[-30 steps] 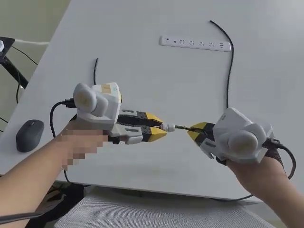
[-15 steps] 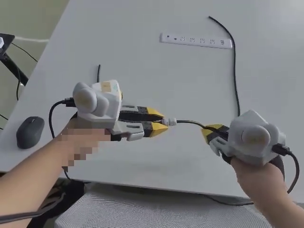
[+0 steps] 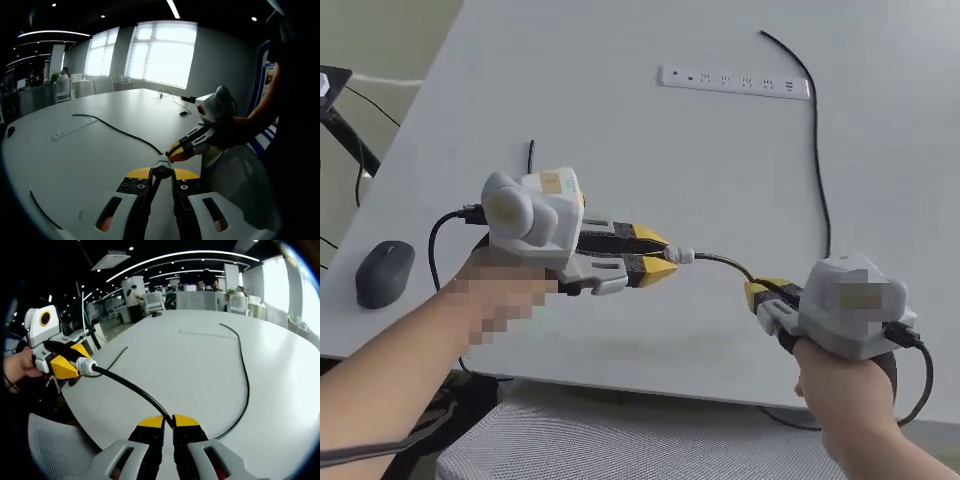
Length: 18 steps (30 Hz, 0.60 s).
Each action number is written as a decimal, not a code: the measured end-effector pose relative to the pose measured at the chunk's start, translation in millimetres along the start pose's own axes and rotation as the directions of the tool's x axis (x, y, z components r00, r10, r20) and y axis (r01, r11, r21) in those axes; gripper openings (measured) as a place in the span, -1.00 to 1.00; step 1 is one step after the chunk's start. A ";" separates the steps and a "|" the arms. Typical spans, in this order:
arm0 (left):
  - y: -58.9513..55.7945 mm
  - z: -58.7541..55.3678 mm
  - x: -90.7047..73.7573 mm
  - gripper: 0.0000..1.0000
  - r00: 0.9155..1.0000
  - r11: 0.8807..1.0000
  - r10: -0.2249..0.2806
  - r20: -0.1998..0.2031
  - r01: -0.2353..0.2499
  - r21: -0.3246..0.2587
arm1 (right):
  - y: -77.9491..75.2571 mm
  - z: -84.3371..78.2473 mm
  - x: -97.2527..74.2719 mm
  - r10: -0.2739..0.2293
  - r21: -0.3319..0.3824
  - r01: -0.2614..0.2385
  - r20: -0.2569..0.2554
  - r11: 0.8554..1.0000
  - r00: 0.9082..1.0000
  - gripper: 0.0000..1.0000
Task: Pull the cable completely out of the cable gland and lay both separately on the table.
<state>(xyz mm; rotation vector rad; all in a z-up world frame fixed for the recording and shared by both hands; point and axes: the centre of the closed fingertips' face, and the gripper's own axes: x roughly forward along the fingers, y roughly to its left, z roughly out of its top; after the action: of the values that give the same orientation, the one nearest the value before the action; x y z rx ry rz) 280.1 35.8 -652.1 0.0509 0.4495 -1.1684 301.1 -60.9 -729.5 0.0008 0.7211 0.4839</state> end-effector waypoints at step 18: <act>3.2 1.4 -6.8 -0.70 1.000 0.999 0.013 0.001 -0.013 0.039 | 12.5 20.6 -18.7 0.020 -0.305 -0.004 0.050 0.952 0.999 -0.87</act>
<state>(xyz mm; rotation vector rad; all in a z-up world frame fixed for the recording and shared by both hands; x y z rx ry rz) 281.3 42.6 -649.0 0.0872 0.4249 -1.1643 296.8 -54.4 -700.0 -0.2717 0.5884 0.6013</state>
